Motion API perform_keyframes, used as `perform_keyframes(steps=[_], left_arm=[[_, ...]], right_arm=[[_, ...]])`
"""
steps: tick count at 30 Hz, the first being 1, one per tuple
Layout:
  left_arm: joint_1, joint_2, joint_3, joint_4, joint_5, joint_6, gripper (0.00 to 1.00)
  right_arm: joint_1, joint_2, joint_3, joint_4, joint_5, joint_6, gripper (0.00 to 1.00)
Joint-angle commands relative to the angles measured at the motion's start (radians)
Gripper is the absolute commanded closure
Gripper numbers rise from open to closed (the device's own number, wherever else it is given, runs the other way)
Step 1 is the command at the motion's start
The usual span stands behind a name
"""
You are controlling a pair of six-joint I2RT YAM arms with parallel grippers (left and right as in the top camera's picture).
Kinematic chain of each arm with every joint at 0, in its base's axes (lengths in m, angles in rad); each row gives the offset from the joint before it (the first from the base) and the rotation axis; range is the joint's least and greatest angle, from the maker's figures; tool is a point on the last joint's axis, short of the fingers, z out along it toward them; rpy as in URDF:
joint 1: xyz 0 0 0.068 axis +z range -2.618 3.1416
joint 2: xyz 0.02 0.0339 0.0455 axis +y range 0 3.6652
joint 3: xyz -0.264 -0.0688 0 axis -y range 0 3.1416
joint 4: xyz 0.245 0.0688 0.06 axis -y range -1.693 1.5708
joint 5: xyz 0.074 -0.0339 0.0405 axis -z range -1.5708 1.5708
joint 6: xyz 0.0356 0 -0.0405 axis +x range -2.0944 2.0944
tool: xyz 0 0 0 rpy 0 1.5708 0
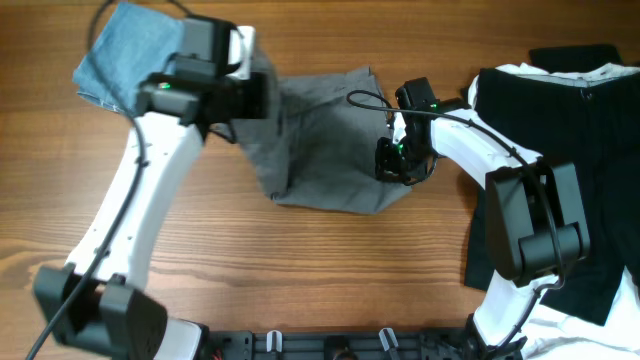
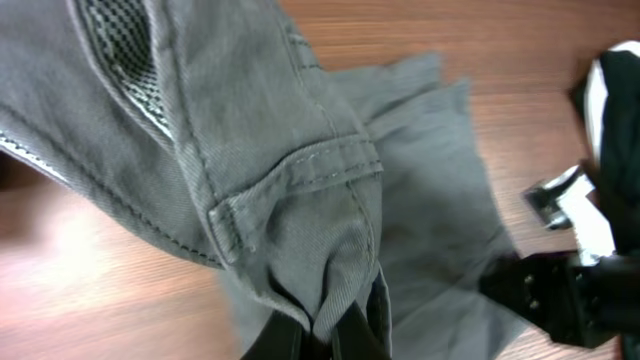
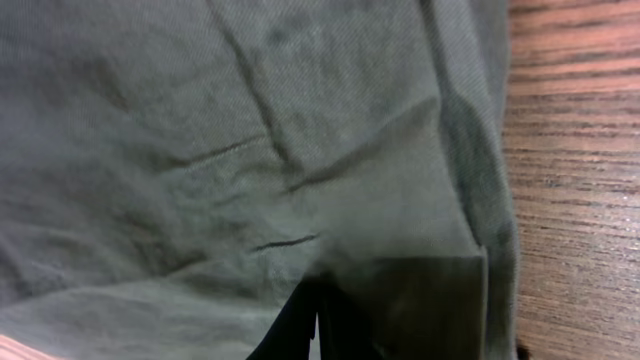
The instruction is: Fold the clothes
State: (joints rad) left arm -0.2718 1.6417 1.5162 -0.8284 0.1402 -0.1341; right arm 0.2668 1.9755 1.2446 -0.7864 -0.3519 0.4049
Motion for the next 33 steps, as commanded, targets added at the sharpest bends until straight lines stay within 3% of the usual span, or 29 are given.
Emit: perform_keyframes(steps=[1,5,6,7,8,9,11,14,17,18,19,20,21,22,24,28,29,31,33], left_arm=[[-0.116,0.108,0.021,0.082,0.027,-0.109,0.96],[-0.243,0.238,0.021,0.232,0.128,-0.145,0.94],[-0.262,0.255,0.021,0.247,0.129,-0.145,0.79],[-0.285,0.273,0.021,0.261,0.125,-0.144,0.47],[-0.296,0.279,0.021,0.27,0.125,-0.144,0.27],[-0.299,0.272,0.023,0.275,0.109,-0.142,0.06],[-0.264,0.232,0.028,0.261,0.106,-0.135,0.0],[-0.153,0.105,0.03,0.208,0.106,-0.135,0.0],[-0.074,0.058,0.03,0.078,0.106,-0.117,0.06],[-0.058,0.06,0.027,0.035,0.105,-0.095,0.27],[-0.048,0.069,0.02,-0.001,0.105,-0.072,0.61],[-0.042,0.081,0.016,-0.031,0.106,-0.06,0.84],[-0.039,0.106,0.006,-0.053,0.106,-0.059,0.96],[-0.04,0.122,-0.009,-0.056,0.105,-0.052,0.96],[-0.04,0.147,-0.032,-0.054,0.105,-0.053,0.96],[-0.038,0.237,-0.066,-0.053,0.072,-0.053,0.96],[-0.039,0.255,-0.073,-0.056,0.072,-0.053,0.96],[-0.042,0.27,-0.079,-0.068,0.074,-0.053,0.92],[-0.045,0.27,-0.079,-0.084,0.076,-0.053,0.89]], right_arm=[[-0.002,0.027,-0.01,0.004,0.011,0.014,0.93],[-0.002,0.027,-0.01,0.004,0.011,0.014,0.94],[-0.002,0.027,-0.01,0.004,0.011,0.014,0.94],[-0.002,0.027,-0.01,0.001,0.011,0.014,0.92],[-0.002,0.027,-0.01,-0.008,0.011,0.015,0.83],[-0.005,0.027,-0.006,-0.021,0.011,0.014,0.82],[-0.01,0.005,0.021,-0.061,0.02,-0.011,0.78],[-0.05,-0.107,0.124,-0.192,0.132,-0.011,0.74],[-0.091,-0.243,0.182,-0.19,0.053,-0.115,0.71],[-0.091,-0.272,0.185,-0.165,0.01,-0.154,0.69],[-0.089,-0.306,0.185,-0.122,-0.05,-0.19,0.68],[-0.084,-0.323,0.185,-0.078,-0.094,-0.196,0.68],[-0.074,-0.322,0.184,-0.027,-0.114,-0.196,0.71],[-0.061,-0.308,0.182,0.011,-0.114,-0.195,0.79],[-0.023,-0.261,0.178,0.06,-0.121,-0.195,0.83],[0.061,-0.087,0.175,0.084,-0.101,-0.206,0.82],[0.062,-0.039,0.175,0.03,-0.056,-0.171,0.83],[0.038,-0.012,0.175,-0.24,0.192,0.057,0.96],[0.028,-0.05,0.175,-0.391,0.344,0.116,0.96]])
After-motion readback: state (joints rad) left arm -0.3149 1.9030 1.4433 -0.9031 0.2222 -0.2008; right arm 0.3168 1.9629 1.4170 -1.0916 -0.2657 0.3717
